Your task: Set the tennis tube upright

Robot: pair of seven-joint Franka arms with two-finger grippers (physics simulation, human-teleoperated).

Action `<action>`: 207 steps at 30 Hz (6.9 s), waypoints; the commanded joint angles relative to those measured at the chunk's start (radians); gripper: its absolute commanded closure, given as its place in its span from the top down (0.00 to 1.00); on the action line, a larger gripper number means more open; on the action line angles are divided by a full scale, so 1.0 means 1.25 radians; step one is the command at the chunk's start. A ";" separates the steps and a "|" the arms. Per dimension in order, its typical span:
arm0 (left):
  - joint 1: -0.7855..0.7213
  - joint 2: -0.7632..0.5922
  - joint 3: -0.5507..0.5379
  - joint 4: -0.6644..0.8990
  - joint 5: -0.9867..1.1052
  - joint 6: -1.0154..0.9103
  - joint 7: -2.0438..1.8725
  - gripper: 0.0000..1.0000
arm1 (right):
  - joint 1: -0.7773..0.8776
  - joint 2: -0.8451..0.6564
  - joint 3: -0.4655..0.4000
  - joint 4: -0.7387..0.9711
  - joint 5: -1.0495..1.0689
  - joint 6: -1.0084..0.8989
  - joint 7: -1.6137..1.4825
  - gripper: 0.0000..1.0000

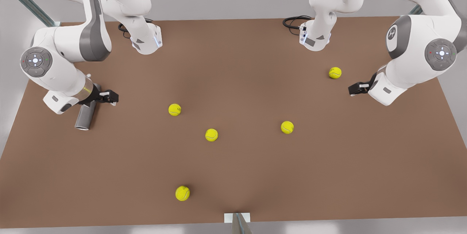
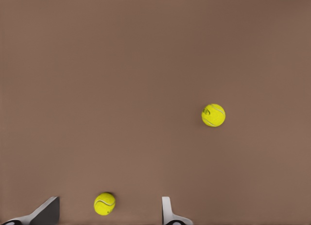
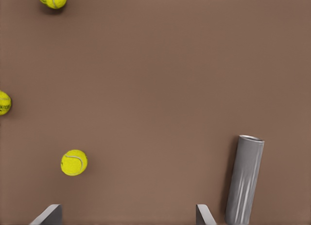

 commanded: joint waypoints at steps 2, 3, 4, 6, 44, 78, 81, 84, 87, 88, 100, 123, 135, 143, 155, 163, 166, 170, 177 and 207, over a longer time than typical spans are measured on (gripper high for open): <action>0.001 0.000 0.001 0.000 0.004 0.000 0.000 1.00 | -0.002 0.001 0.000 0.001 -0.001 0.000 0.000 1.00; 0.001 0.006 0.000 0.000 0.004 0.001 0.000 1.00 | -0.003 0.002 0.000 0.001 -0.001 0.001 -0.001 1.00; -0.001 0.006 0.000 0.000 0.004 0.001 0.000 1.00 | -0.002 0.002 0.000 -0.010 -0.003 0.000 0.001 1.00; -0.001 0.010 0.000 0.000 0.004 0.001 0.001 1.00 | -0.061 0.001 -0.005 -0.151 -0.014 0.034 -0.002 1.00; -0.003 0.029 -0.002 -0.001 0.001 0.004 0.000 1.00 | -0.546 0.157 0.000 -0.600 -0.044 0.695 -0.260 1.00; -0.003 0.039 -0.001 -0.004 0.001 0.000 0.001 1.00 | -0.551 0.194 0.000 -0.625 -0.114 0.724 -0.261 0.92; -0.003 0.039 -0.001 -0.004 0.001 0.000 0.001 1.00 | -0.551 0.194 0.000 -0.626 -0.114 0.724 -0.261 0.89; -0.003 0.039 -0.001 -0.002 0.001 0.000 0.001 1.00 | -0.551 0.194 0.000 -0.625 -0.114 0.724 -0.261 0.80; -0.003 0.039 -0.001 -0.004 0.001 -0.001 0.001 1.00 | -0.551 0.195 0.000 -0.624 -0.114 0.724 -0.261 0.80; -0.003 0.039 -0.001 -0.002 0.001 -0.002 0.001 1.00 | -0.551 0.195 0.000 -0.623 -0.114 0.724 -0.261 0.80; -0.003 0.039 -0.002 -0.002 0.001 -0.007 0.001 1.00 | -0.550 0.198 0.000 -0.623 -0.114 0.723 -0.261 0.80; -0.003 0.039 -0.002 -0.004 0.001 -0.007 0.002 1.00 | -0.535 0.191 0.002 -0.584 -0.114 0.655 -0.260 0.79; -0.003 0.045 -0.002 -0.002 0.001 -0.004 0.001 1.00 | -0.536 0.209 0.001 -0.577 -0.115 0.681 -0.261 0.81; -0.003 0.047 -0.002 -0.002 0.001 -0.005 0.000 1.00 | -0.537 0.215 0.001 -0.577 -0.116 0.684 -0.262 0.81; -0.004 0.054 -0.002 -0.002 0.001 -0.005 -0.001 1.00 | -0.540 0.223 0.001 -0.578 -0.116 0.691 -0.264 0.71; -0.004 0.054 -0.002 -0.002 0.001 -0.006 -0.004 1.00 | -0.531 0.222 0.002 -0.567 -0.115 0.670 -0.264 0.72; -0.004 0.054 -0.002 -0.002 0.001 -0.006 -0.002 1.00 | -0.539 0.211 0.045 -0.519 -0.107 0.557 -0.262 0.72; -0.004 0.054 -0.002 -0.002 0.001 -0.006 -0.004 1.00 | -0.530 0.205 0.096 -0.409 -0.108 0.443 -0.267 0.75; -0.004 0.054 -0.002 -0.002 0.001 -0.006 -0.004 1.00 | -0.411 0.211 0.230 -0.200 -0.110 0.353 -0.270 0.75; -0.004 0.056 -0.002 -0.002 0.001 -0.001 -0.002 1.00 | 0.425 0.686 0.128 0.435 -0.203 0.403 -0.568 0.70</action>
